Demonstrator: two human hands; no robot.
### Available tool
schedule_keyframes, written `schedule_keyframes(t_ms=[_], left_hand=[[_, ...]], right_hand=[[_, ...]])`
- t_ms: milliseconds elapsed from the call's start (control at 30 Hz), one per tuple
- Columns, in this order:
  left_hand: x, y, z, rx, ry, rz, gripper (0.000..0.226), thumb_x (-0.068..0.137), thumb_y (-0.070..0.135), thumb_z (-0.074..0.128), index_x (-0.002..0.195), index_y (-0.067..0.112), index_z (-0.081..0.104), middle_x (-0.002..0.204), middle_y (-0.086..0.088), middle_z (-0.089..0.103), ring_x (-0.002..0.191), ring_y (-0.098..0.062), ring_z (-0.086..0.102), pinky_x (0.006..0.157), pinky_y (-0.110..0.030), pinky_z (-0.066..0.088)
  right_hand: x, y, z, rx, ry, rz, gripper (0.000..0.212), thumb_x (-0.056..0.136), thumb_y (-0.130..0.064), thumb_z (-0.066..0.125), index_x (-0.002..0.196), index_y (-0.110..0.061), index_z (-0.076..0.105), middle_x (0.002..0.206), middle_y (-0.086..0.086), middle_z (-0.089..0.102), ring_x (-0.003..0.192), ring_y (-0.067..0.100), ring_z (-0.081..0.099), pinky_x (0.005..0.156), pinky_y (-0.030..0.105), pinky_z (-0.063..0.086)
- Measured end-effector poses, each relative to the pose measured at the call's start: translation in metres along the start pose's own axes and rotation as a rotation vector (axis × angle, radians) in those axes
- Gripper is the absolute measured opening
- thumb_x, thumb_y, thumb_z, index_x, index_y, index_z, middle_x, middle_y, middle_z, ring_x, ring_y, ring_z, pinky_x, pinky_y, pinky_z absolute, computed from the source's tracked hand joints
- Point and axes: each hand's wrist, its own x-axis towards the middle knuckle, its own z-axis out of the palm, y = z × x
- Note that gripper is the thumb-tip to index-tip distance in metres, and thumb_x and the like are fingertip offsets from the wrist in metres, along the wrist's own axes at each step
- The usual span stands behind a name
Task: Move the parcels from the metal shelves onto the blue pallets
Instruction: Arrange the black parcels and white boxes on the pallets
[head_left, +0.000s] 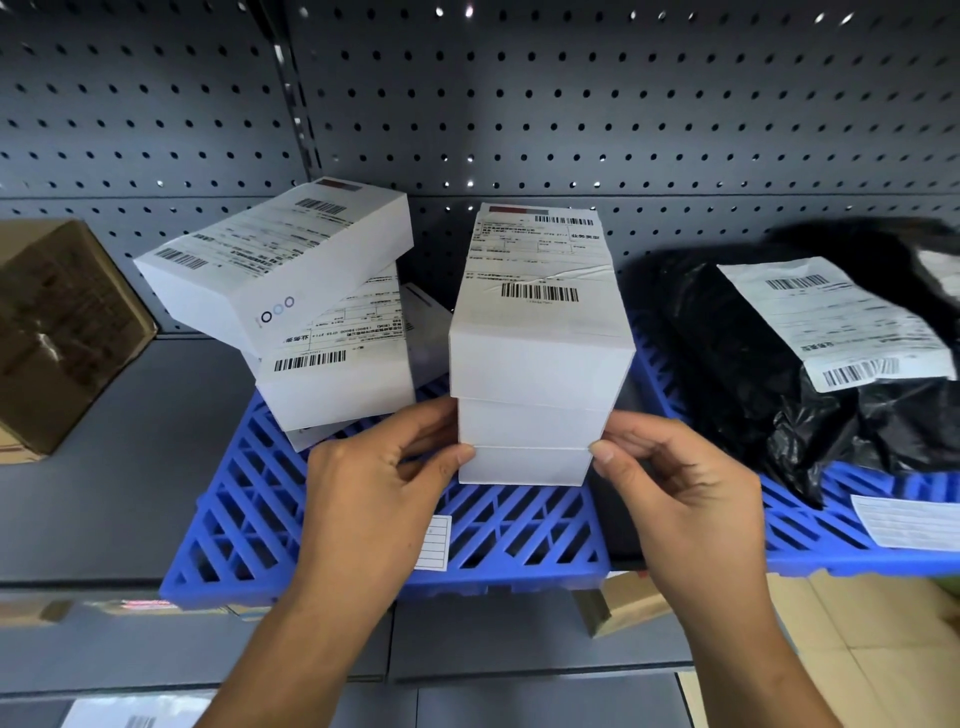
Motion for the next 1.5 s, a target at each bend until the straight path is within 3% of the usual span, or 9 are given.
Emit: schedule_keyframes(t_ms=[433, 600, 800, 1100, 1367, 1500], left_hand=[[-0.002, 0.003, -0.008, -0.010, -0.041, -0.017, 0.046, 0.080, 0.007, 0.081, 0.108, 0.041, 0.071, 0.097, 0.033, 0.073, 0.093, 0.009, 0.071, 0.088, -0.011, 0.053], [0.003, 0.017, -0.013, -0.198, -0.016, 0.020, 0.043, 0.078, 0.018, 0.079, 0.117, 0.033, 0.072, 0.104, 0.020, 0.077, 0.101, -0.002, 0.073, 0.092, -0.019, 0.055], [0.009, 0.029, -0.009, -0.282, 0.048, 0.062, 0.030, 0.079, 0.020, 0.072, 0.108, 0.029, 0.074, 0.100, 0.021, 0.077, 0.098, 0.000, 0.073, 0.087, -0.015, 0.055], [0.010, 0.024, -0.005, -0.225, 0.105, 0.059, 0.029, 0.079, 0.019, 0.076, 0.104, 0.033, 0.074, 0.099, 0.023, 0.076, 0.096, 0.001, 0.073, 0.086, -0.015, 0.056], [0.006, 0.021, 0.000, -0.054, 0.188, 0.145, 0.025, 0.081, 0.026, 0.076, 0.106, 0.027, 0.073, 0.102, 0.032, 0.071, 0.087, 0.007, 0.072, 0.083, -0.012, 0.055], [0.008, 0.020, -0.003, -0.081, 0.162, 0.151, 0.028, 0.081, 0.020, 0.077, 0.108, 0.020, 0.076, 0.100, 0.019, 0.076, 0.089, 0.004, 0.073, 0.085, -0.018, 0.058]], right_hand=[[-0.002, -0.005, -0.002, 0.002, -0.060, 0.014, 0.027, 0.087, 0.001, 0.074, 0.107, -0.017, 0.077, 0.098, -0.011, 0.080, 0.097, 0.007, 0.076, 0.086, 0.018, 0.058], [0.002, -0.019, -0.003, 0.126, 0.010, -0.018, 0.039, 0.077, -0.024, 0.074, 0.114, -0.013, 0.075, 0.107, -0.003, 0.080, 0.105, 0.013, 0.075, 0.091, 0.021, 0.057], [0.003, -0.030, 0.002, 0.111, 0.017, -0.111, 0.022, 0.082, -0.017, 0.071, 0.103, -0.013, 0.078, 0.104, -0.003, 0.080, 0.100, 0.010, 0.075, 0.087, 0.016, 0.054], [0.009, -0.025, 0.008, 0.083, 0.086, -0.058, 0.017, 0.084, -0.018, 0.074, 0.099, -0.019, 0.080, 0.094, -0.004, 0.080, 0.089, 0.010, 0.076, 0.082, 0.018, 0.056], [0.009, -0.022, 0.007, 0.003, 0.114, -0.102, 0.011, 0.087, -0.016, 0.073, 0.094, -0.018, 0.081, 0.101, -0.007, 0.079, 0.100, 0.014, 0.075, 0.087, 0.025, 0.057], [0.007, -0.027, 0.011, -0.034, 0.141, -0.135, 0.011, 0.088, -0.014, 0.073, 0.095, -0.020, 0.080, 0.101, -0.010, 0.079, 0.102, 0.011, 0.074, 0.088, 0.020, 0.055]])
